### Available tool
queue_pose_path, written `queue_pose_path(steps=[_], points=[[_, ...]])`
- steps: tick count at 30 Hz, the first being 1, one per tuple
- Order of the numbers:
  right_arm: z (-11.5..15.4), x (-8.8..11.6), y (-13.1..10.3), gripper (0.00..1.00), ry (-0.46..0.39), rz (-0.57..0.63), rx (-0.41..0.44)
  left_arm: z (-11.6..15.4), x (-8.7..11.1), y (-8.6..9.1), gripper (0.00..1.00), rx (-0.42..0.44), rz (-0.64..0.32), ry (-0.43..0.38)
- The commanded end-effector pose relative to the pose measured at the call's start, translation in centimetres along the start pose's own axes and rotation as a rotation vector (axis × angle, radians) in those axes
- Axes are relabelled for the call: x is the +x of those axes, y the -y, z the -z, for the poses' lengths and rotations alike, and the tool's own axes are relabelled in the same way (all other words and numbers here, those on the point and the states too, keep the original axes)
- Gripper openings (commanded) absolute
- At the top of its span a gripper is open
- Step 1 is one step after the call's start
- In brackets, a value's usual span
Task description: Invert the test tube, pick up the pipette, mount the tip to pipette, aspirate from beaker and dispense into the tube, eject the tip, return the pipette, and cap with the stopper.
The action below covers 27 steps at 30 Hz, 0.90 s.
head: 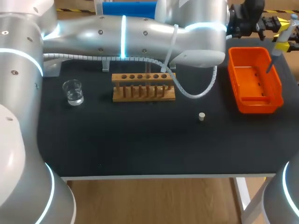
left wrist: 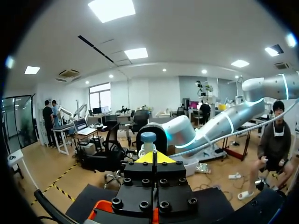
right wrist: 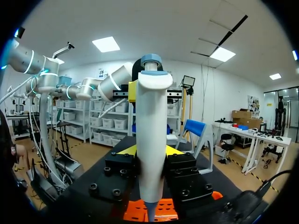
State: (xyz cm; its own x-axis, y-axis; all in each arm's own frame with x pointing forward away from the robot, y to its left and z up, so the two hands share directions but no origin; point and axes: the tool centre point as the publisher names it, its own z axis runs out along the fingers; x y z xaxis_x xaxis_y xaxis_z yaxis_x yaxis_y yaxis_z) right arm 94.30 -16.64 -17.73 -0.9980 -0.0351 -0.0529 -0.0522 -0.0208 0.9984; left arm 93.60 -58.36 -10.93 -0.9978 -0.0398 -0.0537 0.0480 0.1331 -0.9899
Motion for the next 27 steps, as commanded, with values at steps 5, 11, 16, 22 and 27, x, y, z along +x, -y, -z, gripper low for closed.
queue_pose_path(steps=[5, 11, 16, 22, 27], points=[[-0.2, 0.0, -1.4, 0.0, -0.007, 0.001, 0.003, 0.2, -0.1, 0.0, 0.0, 0.062, -0.045, 0.09], [-0.2, 0.0, -1.4, 0.0, -0.007, 0.001, 0.003, 1.3, -0.5, 2.7, 0.86, 0.06, -0.092, 0.116], [-0.2, 0.0, -1.4, 0.0, -0.007, 0.001, 0.003, 2.3, -0.8, 4.0, 1.0, 0.048, -0.106, 0.123], [-0.2, 0.0, -1.4, 0.0, -0.007, 0.001, 0.003, 3.9, -1.2, 5.4, 1.0, 0.021, -0.147, 0.058], [-0.2, 0.0, -1.4, 0.0, -0.007, 0.001, 0.003, 5.4, -1.6, 6.3, 1.0, 0.03, -0.174, -0.025]])
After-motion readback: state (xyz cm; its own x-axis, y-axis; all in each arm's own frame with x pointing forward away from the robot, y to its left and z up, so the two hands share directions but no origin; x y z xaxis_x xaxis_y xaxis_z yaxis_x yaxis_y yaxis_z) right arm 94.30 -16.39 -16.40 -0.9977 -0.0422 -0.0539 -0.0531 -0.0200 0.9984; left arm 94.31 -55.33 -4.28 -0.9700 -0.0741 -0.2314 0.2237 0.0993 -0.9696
